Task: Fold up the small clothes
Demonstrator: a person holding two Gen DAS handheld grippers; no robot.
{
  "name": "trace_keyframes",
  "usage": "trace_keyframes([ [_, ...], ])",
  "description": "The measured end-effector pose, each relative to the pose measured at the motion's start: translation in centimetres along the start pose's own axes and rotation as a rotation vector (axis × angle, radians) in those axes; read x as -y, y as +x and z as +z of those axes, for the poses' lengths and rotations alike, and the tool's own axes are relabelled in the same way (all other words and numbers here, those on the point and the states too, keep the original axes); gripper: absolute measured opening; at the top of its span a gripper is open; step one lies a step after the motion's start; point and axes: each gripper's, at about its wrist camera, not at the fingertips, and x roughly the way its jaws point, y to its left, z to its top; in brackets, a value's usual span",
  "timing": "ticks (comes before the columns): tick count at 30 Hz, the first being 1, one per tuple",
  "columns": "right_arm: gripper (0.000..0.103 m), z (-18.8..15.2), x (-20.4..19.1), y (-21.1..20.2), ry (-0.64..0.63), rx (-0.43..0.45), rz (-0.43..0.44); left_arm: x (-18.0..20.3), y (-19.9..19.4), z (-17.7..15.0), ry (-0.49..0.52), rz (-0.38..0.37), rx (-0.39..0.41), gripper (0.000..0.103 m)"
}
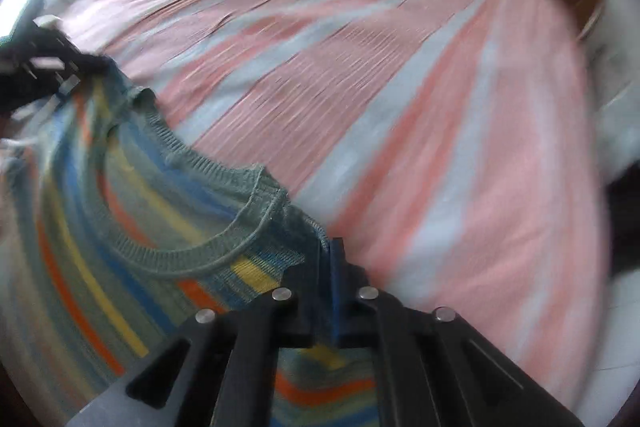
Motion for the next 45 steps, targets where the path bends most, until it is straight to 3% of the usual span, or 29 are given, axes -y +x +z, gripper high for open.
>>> trace_keyframes([
  [2, 0.003, 0.0, 0.0, 1.7, 0.03, -0.043, -0.006, 1.0, 1.9, -0.9, -0.002, 0.019, -0.043, 0.003],
  [5, 0.003, -1.0, -1.1, 4.3, -0.001, -0.097, -0.033, 3.1, 2.4, -2.3, 0.044, 0.1, -0.016, 0.006],
  [7, 0.005, -1.1, -0.1, 4.1, 0.061, -0.087, -0.006, 2.5, 1.4, -2.2, -0.011, 0.103, -0.021, 0.022],
  [8, 0.014, -1.1, 0.6, 3.6, 0.103, -0.076, 0.016, 2.2, 0.9, -1.9, -0.038, 0.107, -0.024, 0.05],
  [9, 0.025, -1.2, 1.3, 3.0, 0.135, -0.059, 0.028, 1.2, -0.1, -2.0, -0.075, 0.121, -0.015, 0.069],
  [10, 0.056, -1.4, 1.8, 1.7, 0.165, -0.034, 0.018, 0.7, -1.8, -2.2, -0.104, 0.131, 0.019, 0.073],
  [11, 0.072, -1.7, 2.2, 0.5, 0.182, -0.005, 0.02, 0.1, -3.3, -2.3, -0.123, 0.123, 0.049, 0.075],
  [15, 0.077, -5.2, 3.0, -7.9, 0.216, 0.096, 0.027, -1.2, -11.6, -6.0, -0.199, 0.037, 0.089, 0.09],
  [17, 0.088, -7.1, 2.8, -11.4, 0.232, 0.138, 0.014, -1.1, -16.5, -8.9, -0.188, 0.01, 0.091, 0.094],
  [23, 0.093, -15.8, 0.2, -23.2, 0.282, 0.227, -0.028, 1.4, -27.2, -16.2, -0.176, -0.052, 0.044, 0.102],
  [28, 0.102, -23.8, -4.3, -28.9, 0.396, 0.302, -0.015, 3.5, -26.9, -22.0, -0.338, -0.165, -0.007, 0.102],
  [31, 0.102, -27.8, -8.1, -28.4, 0.455, 0.3, -0.025, 6.0, -23.8, -25.8, -0.441, -0.197, -0.014, 0.102],
  [35, 0.102, -31.6, -10.6, -24.7, 0.557, 0.279, -0.058, 8.5, -19.6, -28.7, -0.531, -0.181, 0.002, 0.102],
  [37, 0.102, -33.2, -11.3, -23.1, 0.602, 0.276, -0.135, 9.1, -18.2, -29.1, -0.533, -0.169, 0.001, 0.102],
  [40, 0.102, -34.3, -11.2, -21.3, 0.639, 0.264, -0.182, 10.1, -17.8, -29.4, -0.478, -0.107, 0.064, 0.103],
  [45, 0.102, -36.1, -10.2, -17.7, 0.695, 0.142, -0.174, 11.1, -17.4, -30.0, -0.435, -0.048, 0.129, 0.103],
])
